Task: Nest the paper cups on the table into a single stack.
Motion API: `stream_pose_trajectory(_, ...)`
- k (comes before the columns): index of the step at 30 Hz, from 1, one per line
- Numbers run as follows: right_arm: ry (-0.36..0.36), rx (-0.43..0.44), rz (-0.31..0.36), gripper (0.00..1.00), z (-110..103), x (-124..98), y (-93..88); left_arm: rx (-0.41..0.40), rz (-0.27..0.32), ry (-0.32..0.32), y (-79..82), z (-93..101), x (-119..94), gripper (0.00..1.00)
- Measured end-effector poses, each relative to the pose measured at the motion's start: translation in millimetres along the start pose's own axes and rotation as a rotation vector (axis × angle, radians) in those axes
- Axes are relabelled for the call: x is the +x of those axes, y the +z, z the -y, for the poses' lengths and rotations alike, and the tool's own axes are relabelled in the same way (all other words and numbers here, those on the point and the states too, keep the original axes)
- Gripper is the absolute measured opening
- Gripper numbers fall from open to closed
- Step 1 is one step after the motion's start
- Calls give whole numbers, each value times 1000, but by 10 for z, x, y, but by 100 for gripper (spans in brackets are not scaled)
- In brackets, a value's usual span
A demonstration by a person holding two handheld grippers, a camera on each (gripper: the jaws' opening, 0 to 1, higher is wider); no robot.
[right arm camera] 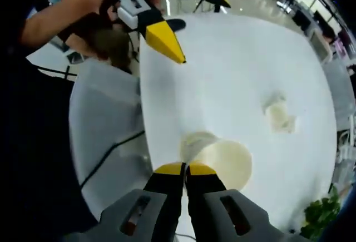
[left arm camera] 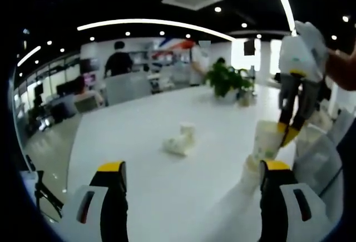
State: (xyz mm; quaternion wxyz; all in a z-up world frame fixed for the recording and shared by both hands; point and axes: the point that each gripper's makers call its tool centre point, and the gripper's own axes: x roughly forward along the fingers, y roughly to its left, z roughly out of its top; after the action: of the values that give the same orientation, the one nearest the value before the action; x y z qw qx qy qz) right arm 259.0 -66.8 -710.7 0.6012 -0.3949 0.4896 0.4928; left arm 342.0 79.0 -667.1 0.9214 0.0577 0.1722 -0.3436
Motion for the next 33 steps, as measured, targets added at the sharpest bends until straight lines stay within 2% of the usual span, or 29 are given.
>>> stream_pose_trajectory(16,24,-5,0,0,-57,182,-46,-1,-7,-2,-21,12,9,97)
stream_pose_trajectory(33,23,55,-2,0,-9,533,-101,2,-8,2,-34,23,1,96)
